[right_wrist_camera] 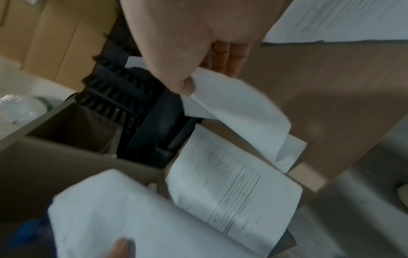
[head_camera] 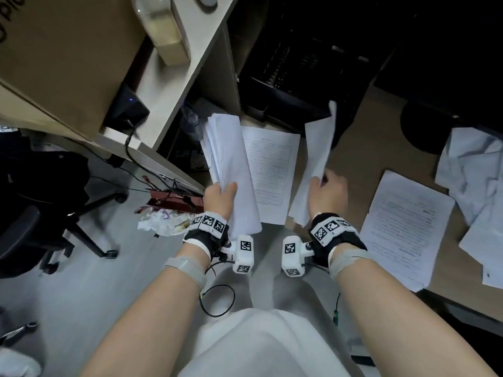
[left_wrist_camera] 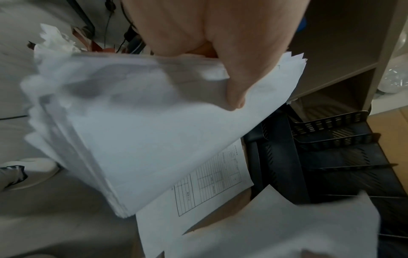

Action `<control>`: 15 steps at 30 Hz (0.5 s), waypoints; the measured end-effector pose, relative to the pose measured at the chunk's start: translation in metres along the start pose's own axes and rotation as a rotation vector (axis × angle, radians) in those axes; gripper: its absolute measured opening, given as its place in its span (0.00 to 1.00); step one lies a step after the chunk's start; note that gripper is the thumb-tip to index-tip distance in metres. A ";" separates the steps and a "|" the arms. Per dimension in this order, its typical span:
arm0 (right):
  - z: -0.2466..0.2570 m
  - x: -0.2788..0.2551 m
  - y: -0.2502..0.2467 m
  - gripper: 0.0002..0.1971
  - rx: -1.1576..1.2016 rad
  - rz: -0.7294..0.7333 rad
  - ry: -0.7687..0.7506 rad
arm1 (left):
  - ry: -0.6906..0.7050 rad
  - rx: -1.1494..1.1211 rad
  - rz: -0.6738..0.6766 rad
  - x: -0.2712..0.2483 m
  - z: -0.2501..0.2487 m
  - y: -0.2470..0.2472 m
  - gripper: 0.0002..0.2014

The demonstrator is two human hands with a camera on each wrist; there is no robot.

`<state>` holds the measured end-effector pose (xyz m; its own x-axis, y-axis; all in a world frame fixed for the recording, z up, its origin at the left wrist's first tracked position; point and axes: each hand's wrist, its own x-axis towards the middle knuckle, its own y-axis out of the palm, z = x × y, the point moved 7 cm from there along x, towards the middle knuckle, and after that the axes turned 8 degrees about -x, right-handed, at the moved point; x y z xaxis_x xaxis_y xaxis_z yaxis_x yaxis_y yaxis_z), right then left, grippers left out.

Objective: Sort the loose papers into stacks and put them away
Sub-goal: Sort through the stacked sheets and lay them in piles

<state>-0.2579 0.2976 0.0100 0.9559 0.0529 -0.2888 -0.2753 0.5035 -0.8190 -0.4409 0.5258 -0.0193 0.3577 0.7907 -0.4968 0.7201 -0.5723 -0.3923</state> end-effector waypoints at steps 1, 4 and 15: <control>0.014 -0.005 0.007 0.15 -0.014 0.017 -0.060 | 0.006 0.009 0.005 0.001 -0.002 -0.003 0.17; 0.053 -0.021 0.049 0.23 0.042 0.255 -0.192 | 0.039 0.079 0.036 0.003 -0.008 -0.012 0.19; 0.023 0.000 0.113 0.33 0.028 0.401 0.084 | 0.102 0.096 -0.012 0.015 -0.025 -0.038 0.19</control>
<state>-0.2867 0.3741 -0.0717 0.7617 0.1798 -0.6225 -0.6201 0.4810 -0.6198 -0.4480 0.5648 0.0078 0.4111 0.8130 -0.4123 0.6661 -0.5766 -0.4730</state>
